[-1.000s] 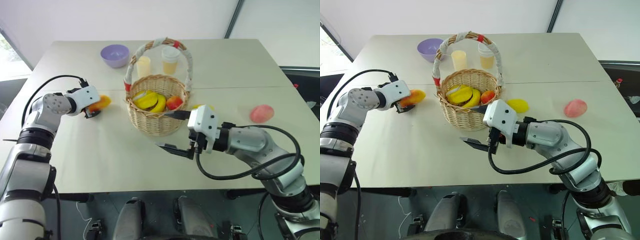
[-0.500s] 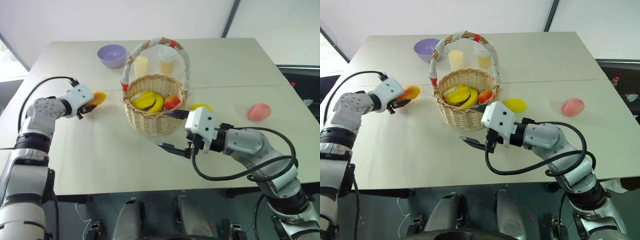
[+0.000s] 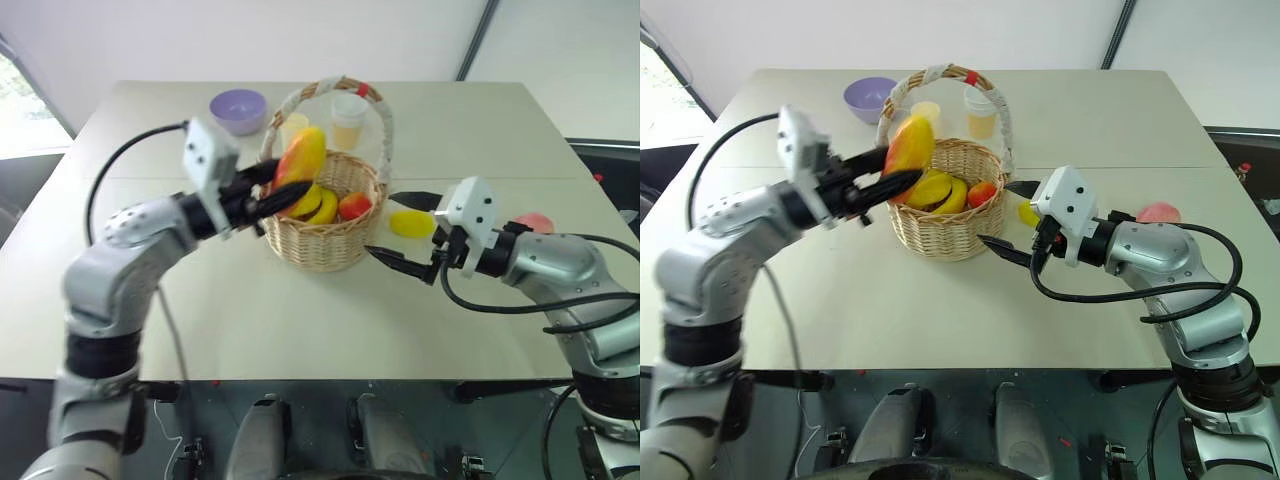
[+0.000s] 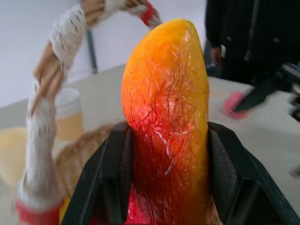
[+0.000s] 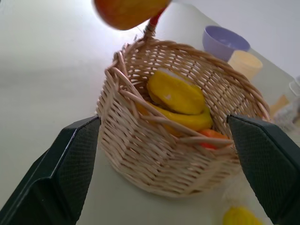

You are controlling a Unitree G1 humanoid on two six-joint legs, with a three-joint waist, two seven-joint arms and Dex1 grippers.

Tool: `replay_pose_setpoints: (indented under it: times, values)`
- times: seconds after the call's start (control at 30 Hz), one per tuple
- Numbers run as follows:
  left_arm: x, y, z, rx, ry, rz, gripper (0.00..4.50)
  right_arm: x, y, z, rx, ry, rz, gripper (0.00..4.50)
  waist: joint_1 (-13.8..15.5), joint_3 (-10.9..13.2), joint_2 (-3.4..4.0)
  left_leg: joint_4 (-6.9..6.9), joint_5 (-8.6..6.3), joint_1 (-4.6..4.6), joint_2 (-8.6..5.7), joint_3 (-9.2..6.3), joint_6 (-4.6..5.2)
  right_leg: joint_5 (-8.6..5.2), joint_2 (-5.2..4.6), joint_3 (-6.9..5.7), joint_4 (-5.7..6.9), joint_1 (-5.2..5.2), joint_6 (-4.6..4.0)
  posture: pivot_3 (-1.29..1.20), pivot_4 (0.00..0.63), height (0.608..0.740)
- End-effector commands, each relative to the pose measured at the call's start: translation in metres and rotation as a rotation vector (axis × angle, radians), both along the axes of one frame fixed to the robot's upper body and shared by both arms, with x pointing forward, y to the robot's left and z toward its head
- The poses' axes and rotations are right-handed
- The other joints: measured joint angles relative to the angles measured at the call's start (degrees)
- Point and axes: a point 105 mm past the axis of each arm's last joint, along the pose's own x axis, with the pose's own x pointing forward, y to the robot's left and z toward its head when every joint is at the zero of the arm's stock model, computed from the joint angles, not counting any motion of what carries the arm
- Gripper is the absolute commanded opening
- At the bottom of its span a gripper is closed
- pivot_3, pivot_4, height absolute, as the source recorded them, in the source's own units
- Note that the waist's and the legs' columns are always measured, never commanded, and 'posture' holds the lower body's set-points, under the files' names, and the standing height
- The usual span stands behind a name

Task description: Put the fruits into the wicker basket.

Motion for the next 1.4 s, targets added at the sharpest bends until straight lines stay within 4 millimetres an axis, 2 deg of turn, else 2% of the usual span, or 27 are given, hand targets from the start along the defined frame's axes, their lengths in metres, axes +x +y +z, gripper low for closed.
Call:
replay_pose_setpoints:
  times: [0.03, 0.1, 0.13, 0.27, 0.4, 0.5, 0.63, 0.77, 0.9, 1.0, 1.1, 1.13, 1.17, 1.3, 1.4]
  values:
    - [0.013, -0.015, -0.013, 0.049, -0.014, 0.043, 1.74, -0.001, -0.004, 0.013, 0.006, -0.066, -0.024, 4.50, -0.63, 0.00, 0.01, -0.04, 0.00, 0.00, 0.00, -0.01, 0.00, 0.00, 0.01, 0.00, 0.01, -0.02, -0.01, 0.00, 0.150, 0.740]
    - [0.013, -0.022, -0.020, 0.048, 0.003, 0.019, 1.74, -0.001, -0.006, 0.013, 0.011, -0.067, -0.043, 4.50, -0.85, 0.00, 0.01, -0.07, 0.00, -0.02, 0.03, -0.01, 0.00, -0.01, 0.04, 0.02, 0.01, -0.08, -0.01, 0.00, 0.150, 0.740]
    - [0.013, -0.023, -0.022, 0.047, 0.007, 0.009, 2.70, -0.001, -0.008, 0.012, 0.011, -0.066, -0.057, 4.50, -0.86, 0.00, 0.02, -0.06, 0.00, -0.04, 0.04, -0.01, 0.00, -0.01, 0.05, 0.02, 0.01, -0.10, -0.01, 0.00, 0.150, 0.740]
    - [0.013, -0.023, -0.023, 0.031, 0.006, -0.015, 4.48, 0.012, -0.024, -0.003, 0.009, -0.029, -0.178, 4.50, -0.67, 0.00, 0.02, -0.05, 0.03, -0.03, 0.06, 0.00, -0.05, -0.01, 0.04, 0.02, 0.03, -0.09, -0.01, 0.00, 0.150, 0.740]
    - [-0.001, -0.014, -0.019, -0.026, -0.010, -0.087, 4.48, 0.034, -0.038, -0.035, -0.136, -0.020, -0.287, 4.50, -0.85, 0.00, 0.02, -0.03, 0.04, -0.03, 0.05, 0.07, -0.06, -0.01, 0.01, 0.06, 0.02, -0.09, -0.01, 0.00, 0.150, 0.740]
    - [-0.018, -0.004, -0.025, -0.019, 0.006, -0.158, 4.48, 0.054, -0.044, -0.039, -0.191, -0.062, -0.347, 4.50, -1.20, 0.02, 0.05, -0.04, 0.04, -0.04, 0.07, 0.08, -0.07, -0.01, 0.03, 0.07, 0.03, -0.15, -0.01, 0.00, 0.150, 0.740]
    - [-0.040, 0.010, -0.047, 0.040, 0.074, -0.215, 4.48, 0.077, -0.044, -0.060, -0.436, -0.129, -0.307, 4.50, -1.11, 0.02, 0.10, -0.05, 0.06, 0.01, 0.11, 0.15, -0.10, 0.00, 0.06, 0.13, 0.06, -0.17, -0.01, 0.00, 0.150, 0.740]
    - [-0.053, 0.010, -0.054, 0.058, 0.086, -0.229, 4.48, 0.097, -0.045, -0.069, -0.572, -0.176, -0.290, 4.50, -0.61, 0.03, 0.09, -0.04, 0.06, -0.05, 0.08, 0.13, -0.10, 0.00, 0.00, 0.12, 0.03, -0.16, -0.01, 0.00, 0.150, 0.740]
    - [-0.057, 0.009, -0.055, 0.051, 0.087, -0.218, 4.48, 0.110, -0.048, -0.073, -0.621, -0.187, -0.297, 4.50, -0.68, 0.02, 0.09, -0.03, 0.06, -0.08, 0.06, 0.11, -0.10, 0.00, -0.05, 0.12, 0.01, -0.16, -0.01, 0.00, 0.150, 0.740]
    - [-0.057, 0.010, -0.055, 0.048, 0.085, -0.202, 4.50, 0.114, -0.050, -0.074, -0.632, -0.186, -0.304, 3.57, -0.74, 0.02, 0.09, -0.04, 0.06, -0.06, 0.07, 0.11, -0.10, 0.00, -0.04, 0.12, 0.02, -0.16, -0.01, 0.00, 0.150, 0.740]
    - [-0.058, 0.009, -0.053, 0.038, 0.080, -0.199, 4.50, 0.114, -0.050, -0.073, -0.628, -0.190, -0.299, 2.05, -0.74, 0.02, 0.09, -0.04, 0.06, -0.06, 0.07, 0.11, -0.10, 0.00, -0.04, 0.12, 0.02, -0.16, -0.01, 0.00, 0.150, 0.740]
    - [-0.058, 0.009, -0.052, 0.035, 0.078, -0.200, 4.50, 0.114, -0.050, -0.072, -0.628, -0.193, -0.298, 1.70, -0.74, 0.02, 0.09, -0.04, 0.06, -0.06, 0.08, 0.11, -0.10, 0.00, -0.04, 0.12, 0.02, -0.16, -0.01, 0.00, 0.150, 0.740]
    - [-0.058, 0.009, -0.051, 0.033, 0.073, -0.202, 4.50, 0.113, -0.050, -0.071, -0.626, -0.199, -0.302, 1.58, -0.74, 0.02, 0.09, -0.04, 0.06, -0.06, 0.08, 0.11, -0.10, 0.00, -0.04, 0.12, 0.02, -0.16, -0.01, 0.00, 0.150, 0.740]
    - [-0.058, 0.011, -0.046, 0.039, 0.039, -0.198, 4.50, 0.107, -0.052, -0.059, -0.617, -0.239, -0.316, 1.57, -0.72, 0.02, 0.09, -0.04, 0.06, -0.07, 0.08, 0.11, -0.10, 0.00, -0.04, 0.12, 0.02, -0.16, -0.01, 0.00, 0.150, 0.740]
    - [-0.054, 0.020, -0.043, 0.049, -0.001, -0.152, 4.50, 0.091, -0.058, -0.039, -0.613, -0.289, -0.309, 1.57, -0.54, 0.04, 0.12, -0.04, 0.06, -0.11, 0.09, 0.06, -0.09, 0.00, -0.06, 0.10, 0.02, -0.18, -0.01, 0.00, 0.150, 0.740]
